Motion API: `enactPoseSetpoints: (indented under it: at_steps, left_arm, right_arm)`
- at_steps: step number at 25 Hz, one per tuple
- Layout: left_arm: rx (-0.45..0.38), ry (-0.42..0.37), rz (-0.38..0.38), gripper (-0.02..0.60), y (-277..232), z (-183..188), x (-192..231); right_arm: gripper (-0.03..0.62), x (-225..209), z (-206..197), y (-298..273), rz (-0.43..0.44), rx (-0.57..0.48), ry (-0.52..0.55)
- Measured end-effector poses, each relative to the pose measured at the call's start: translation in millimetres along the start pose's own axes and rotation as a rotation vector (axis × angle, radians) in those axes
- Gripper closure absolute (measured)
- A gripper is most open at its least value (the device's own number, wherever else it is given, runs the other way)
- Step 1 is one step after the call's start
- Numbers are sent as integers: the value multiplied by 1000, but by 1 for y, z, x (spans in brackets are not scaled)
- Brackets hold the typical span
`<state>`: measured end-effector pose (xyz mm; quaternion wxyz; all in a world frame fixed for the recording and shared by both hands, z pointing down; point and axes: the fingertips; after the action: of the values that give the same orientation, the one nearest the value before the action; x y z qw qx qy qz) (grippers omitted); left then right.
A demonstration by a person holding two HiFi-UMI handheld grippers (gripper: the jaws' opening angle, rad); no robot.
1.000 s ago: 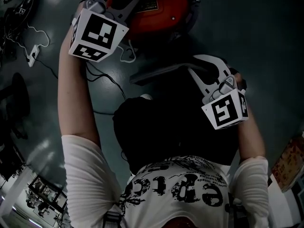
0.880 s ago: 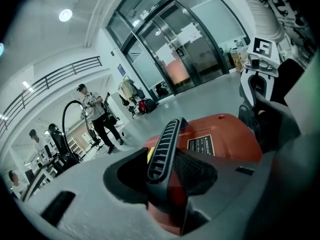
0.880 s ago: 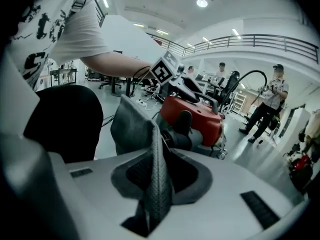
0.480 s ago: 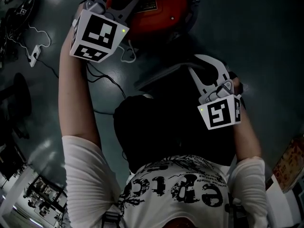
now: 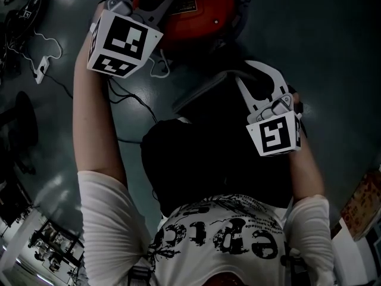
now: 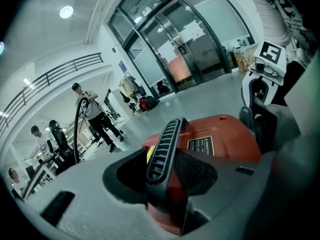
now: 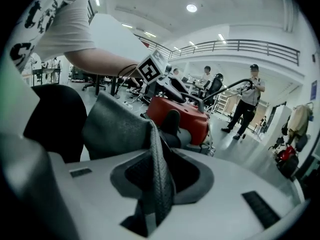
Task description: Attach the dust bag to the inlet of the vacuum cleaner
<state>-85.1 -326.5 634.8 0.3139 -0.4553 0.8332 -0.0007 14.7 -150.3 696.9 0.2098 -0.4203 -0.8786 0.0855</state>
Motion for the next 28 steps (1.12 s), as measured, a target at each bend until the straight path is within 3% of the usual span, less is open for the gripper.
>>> enactPoseSetpoints:
  at_steps: [4,11,13,16,18,22,25,28]
  left_arm:
    - [-4,8,-4,433,-1,2,0]
    - [-33,-29,9,431,0,-1,0]
    - [-22,-83,24,431,2,-4,0]
    - [-2,-238,21,431,5,5,-3]
    - [-25,-273,27,426,13,19,-5]
    - [-140,-182,133,426,43,55,-3]
    - [-229,-93,253,428,70,82,1]
    - [-339,118,385,428,97,98,-7]
  right_arm:
    - [520,-3,0,2,-42,-1,-14]
    - [520,5,-4,5,-19,38,-65]
    - [520,8,-6,6,-9,42,-103]
    - [520,8,-6,7,9,31,-167]
    - [520,6,-2,13,21,27,-171]
    - [520,7,13,32,48,-18,-225]
    - [520,-5,40,44,9,-111,-307]
    - [520,-34,69,53,-86,-229,-398]
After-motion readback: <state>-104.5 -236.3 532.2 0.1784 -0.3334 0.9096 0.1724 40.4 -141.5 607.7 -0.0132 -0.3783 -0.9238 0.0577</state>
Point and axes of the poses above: the fingertips, and each gripper's own axes: y backward along the fingers, x to its left, z out of its top, and after that the axes turned 15 degrees about -x, right-handed
